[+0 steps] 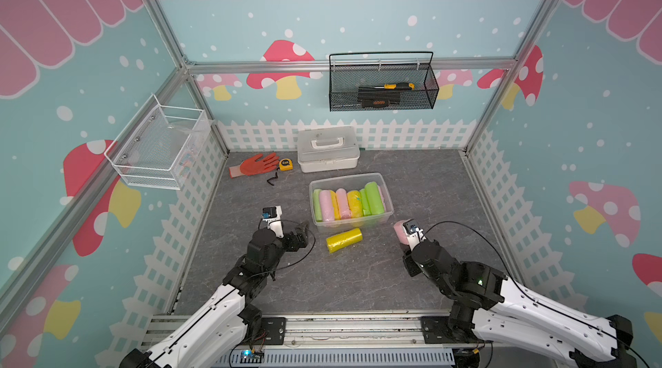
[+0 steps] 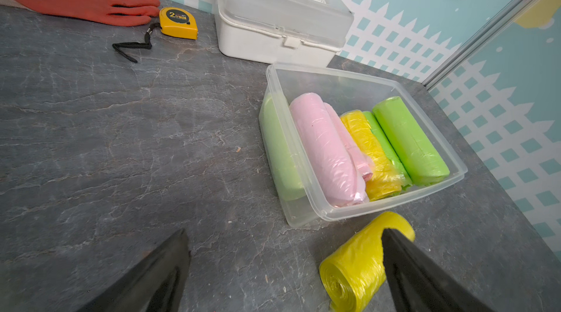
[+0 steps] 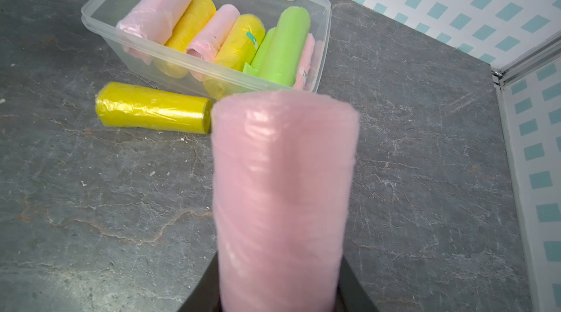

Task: Put the roll of trash bags into the storage box
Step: Place the roll of trash bags in the storage box.

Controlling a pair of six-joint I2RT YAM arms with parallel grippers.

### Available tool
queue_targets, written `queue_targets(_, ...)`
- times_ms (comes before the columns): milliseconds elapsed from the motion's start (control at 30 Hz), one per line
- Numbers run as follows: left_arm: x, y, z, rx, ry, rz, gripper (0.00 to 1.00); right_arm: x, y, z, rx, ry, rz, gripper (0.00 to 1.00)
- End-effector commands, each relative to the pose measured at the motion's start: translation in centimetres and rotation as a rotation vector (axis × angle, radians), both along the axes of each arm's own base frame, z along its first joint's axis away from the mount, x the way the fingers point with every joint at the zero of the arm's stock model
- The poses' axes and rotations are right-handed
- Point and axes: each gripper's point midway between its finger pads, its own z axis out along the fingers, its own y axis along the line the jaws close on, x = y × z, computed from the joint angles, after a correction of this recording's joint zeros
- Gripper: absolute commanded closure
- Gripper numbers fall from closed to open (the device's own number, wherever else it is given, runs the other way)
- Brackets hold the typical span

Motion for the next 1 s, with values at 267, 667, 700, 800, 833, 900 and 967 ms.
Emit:
queue_targets(267, 0.4, -0.7, 0.1, 0.026, 0.003, -0.031, 0.01, 4.4, 7.7, 5.8, 0.058, 0.136, -0.005, 0.92)
queue_targets(667, 0.0, -0.7, 1.0, 0.029, -0.054, -0.044, 0.01, 13.7, 11.1, 2.9, 0.044, 0.305, -0.112, 0.92)
queue_targets(700, 0.1, -0.7, 1.0, 0.03, -0.056, -0.04, 0.01, 14.5, 11.4, 2.3, 0.033, 0.316, -0.116, 0.92)
queue_targets(800, 0.2, -0.4, 1.1, 0.034, -0.056, -0.024, 0.01, 16.3, 12.1, 0.1, -0.004, 0.363, -0.135, 0.97)
queue_targets(833, 0.3, -0.4, 1.0, 0.035, -0.053, -0.023, 0.01, 16.8, 12.3, -0.5, -0.011, 0.374, -0.14, 0.97)
queue_targets(900, 0.4, -0.5, 0.9, 0.039, -0.045, -0.024, 0.01, 17.9, 12.8, -1.6, -0.012, 0.396, -0.152, 0.97)
queue_targets(967, 0.5, -0.6, 0.8, 0.042, -0.034, -0.026, 0.01, 18.8, 13.2, -3.0, -0.018, 0.418, -0.158, 0.97)
